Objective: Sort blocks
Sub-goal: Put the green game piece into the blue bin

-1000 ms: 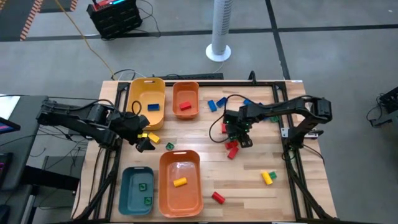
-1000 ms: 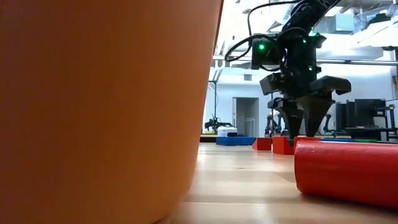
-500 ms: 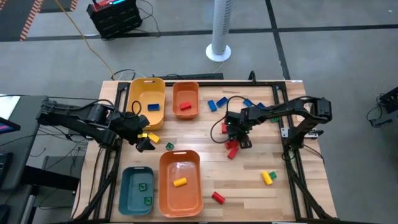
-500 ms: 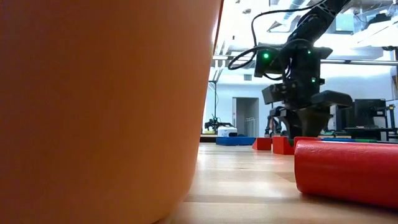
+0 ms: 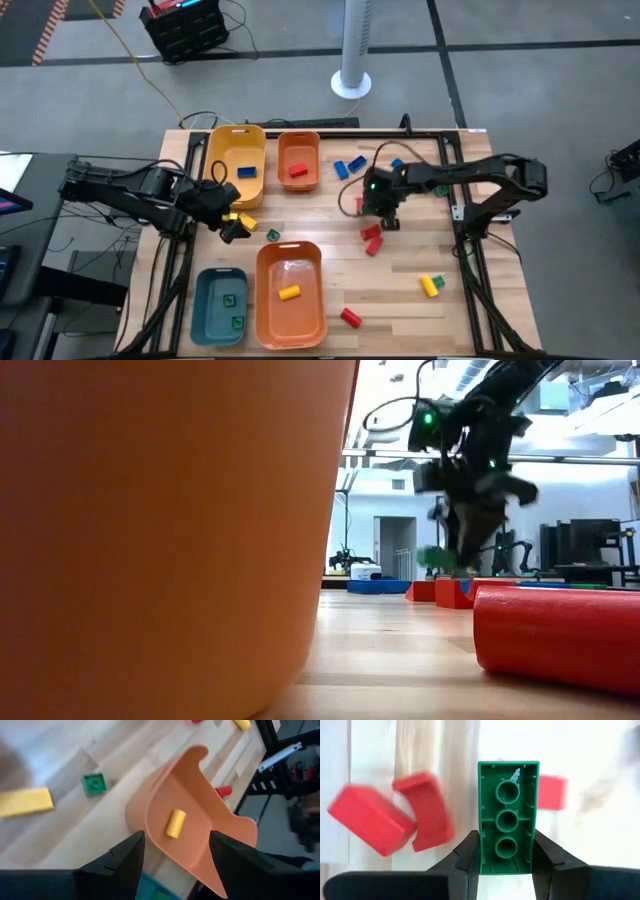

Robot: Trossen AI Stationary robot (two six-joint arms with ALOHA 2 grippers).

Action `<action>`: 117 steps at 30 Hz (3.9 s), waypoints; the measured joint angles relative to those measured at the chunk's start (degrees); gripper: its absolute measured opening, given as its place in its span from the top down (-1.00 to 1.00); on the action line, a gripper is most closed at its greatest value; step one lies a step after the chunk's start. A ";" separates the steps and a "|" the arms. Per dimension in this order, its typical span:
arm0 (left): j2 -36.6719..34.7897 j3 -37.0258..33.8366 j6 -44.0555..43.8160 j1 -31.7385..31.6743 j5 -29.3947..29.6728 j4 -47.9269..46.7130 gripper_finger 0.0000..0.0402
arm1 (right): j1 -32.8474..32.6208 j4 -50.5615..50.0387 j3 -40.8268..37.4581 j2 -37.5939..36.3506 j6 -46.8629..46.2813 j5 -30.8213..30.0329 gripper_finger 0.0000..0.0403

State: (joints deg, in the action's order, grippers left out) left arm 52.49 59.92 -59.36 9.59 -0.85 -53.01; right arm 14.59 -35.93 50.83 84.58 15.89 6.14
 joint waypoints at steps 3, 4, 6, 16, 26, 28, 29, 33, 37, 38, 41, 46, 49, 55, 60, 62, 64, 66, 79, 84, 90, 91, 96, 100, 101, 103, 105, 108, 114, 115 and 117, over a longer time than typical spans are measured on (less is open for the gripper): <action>0.00 0.00 2.13 -0.43 2.70 0.00 -0.08 | 2.50 0.17 2.72 -3.74 -1.55 -0.01 0.37; 0.00 0.00 2.87 -0.74 2.97 0.00 -0.08 | 3.18 0.11 3.77 -4.94 -1.91 -0.01 0.37; 0.00 0.00 4.56 -1.44 3.60 0.24 -0.08 | 4.32 -0.04 5.91 -6.95 -2.46 -0.03 0.37; 0.49 0.01 24.53 -3.51 14.15 17.05 -0.08 | 1.59 -0.02 21.00 -5.48 -8.43 0.02 0.37; 5.35 0.02 55.03 -3.62 30.61 38.13 -0.08 | -2.83 11.56 28.87 -0.22 -16.19 2.98 0.36; 6.12 0.02 58.38 -3.60 32.47 41.54 -0.08 | -3.59 14.46 28.87 -0.22 -16.38 3.17 0.36; 6.52 0.02 59.69 -3.61 32.97 43.39 -0.08 | -3.95 15.83 28.87 -0.22 -16.43 3.53 0.36; 8.08 0.02 63.37 -3.59 33.95 50.97 -0.08 | -5.47 19.64 28.92 -0.22 -17.26 4.71 0.36; 9.95 0.02 63.05 -3.59 33.39 57.86 -0.11 | -7.06 23.75 28.92 -0.22 -17.36 4.71 0.36; 10.49 0.02 62.50 -3.59 33.27 59.32 -0.13 | -7.42 24.73 28.92 -0.22 -17.36 4.71 0.36; 11.93 0.02 60.99 -3.59 33.05 63.84 -0.24 | -7.92 25.90 28.92 -0.12 -17.41 4.66 0.36; 13.44 0.02 59.27 -3.59 31.82 68.94 -0.49 | -8.23 26.06 28.92 0.11 -17.46 4.41 0.36; 14.25 0.02 59.13 -3.59 30.05 70.81 -0.58 | -7.97 26.27 28.92 0.08 -17.56 4.41 0.36; 14.20 0.02 59.09 -3.66 28.10 71.64 -0.58 | -8.32 28.42 28.92 0.11 -17.37 4.41 0.36; 16.55 0.02 59.00 -3.68 26.61 71.99 -0.55 | -9.34 32.62 28.92 0.11 -17.39 4.50 0.36; 17.70 0.02 58.57 -3.68 26.55 73.32 -0.55 | -9.79 33.19 28.92 0.11 -17.41 4.52 0.36; 19.03 0.02 58.23 -3.68 26.55 75.29 -0.55 | -10.21 33.10 28.92 0.11 -17.39 4.74 0.36; 20.26 0.02 58.37 -3.68 26.56 78.19 -0.55 | -10.69 33.17 28.92 0.11 -17.42 4.75 0.36; 21.64 0.02 64.44 -3.55 26.33 83.79 0.25 | -11.21 33.26 28.92 0.11 -18.82 5.02 0.33; 21.59 0.07 62.87 -3.70 24.74 82.71 0.38 | -11.22 33.13 28.90 0.11 -19.27 5.76 0.11; 21.24 0.04 61.89 -3.83 25.30 81.36 0.38 | -10.47 31.86 28.89 -0.01 -20.92 5.99 -0.21; 20.76 0.00 61.87 -3.86 25.36 80.48 0.38 | -10.16 30.54 28.89 -0.33 -21.06 6.01 -0.24; 14.99 0.00 61.85 -3.88 28.72 73.49 0.38 | -7.98 23.43 28.88 -3.43 -20.53 6.24 -0.26; 8.58 0.00 58.81 -3.88 28.82 62.76 0.38 | -5.93 16.63 28.89 -6.50 -18.90 6.20 -0.27; 6.66 0.00 56.49 -3.88 27.89 58.44 0.38 | -5.31 14.59 28.89 -7.14 -18.34 6.20 -0.27; 3.03 0.02 49.01 -3.88 24.04 48.17 0.38 | -3.58 10.27 28.89 -8.34 -17.63 6.18 -0.27; 0.34 0.04 38.69 -3.88 18.65 36.78 0.38 | -1.79 6.78 28.89 -8.91 -17.34 5.71 -0.27; -0.95 0.03 22.84 -3.03 8.54 22.46 0.38 | 0.81 2.86 28.89 -8.99 -16.93 5.32 -0.27; -0.06 -0.02 5.35 8.02 -5.15 13.23 0.38 | 4.37 0.86 28.89 -8.34 -16.73 5.33 -0.27; 0.13 -0.04 3.65 10.16 -5.36 12.91 0.38 | 4.67 0.96 28.89 -8.33 -16.72 5.33 -0.27; 1.15 -0.09 0.51 14.52 -5.28 11.17 0.38 | 5.17 0.97 28.89 -8.35 -16.75 5.32 -0.27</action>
State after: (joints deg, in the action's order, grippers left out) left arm 53.64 59.83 -58.85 24.11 -6.13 -41.85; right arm 19.76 -34.96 79.72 76.23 -0.86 11.46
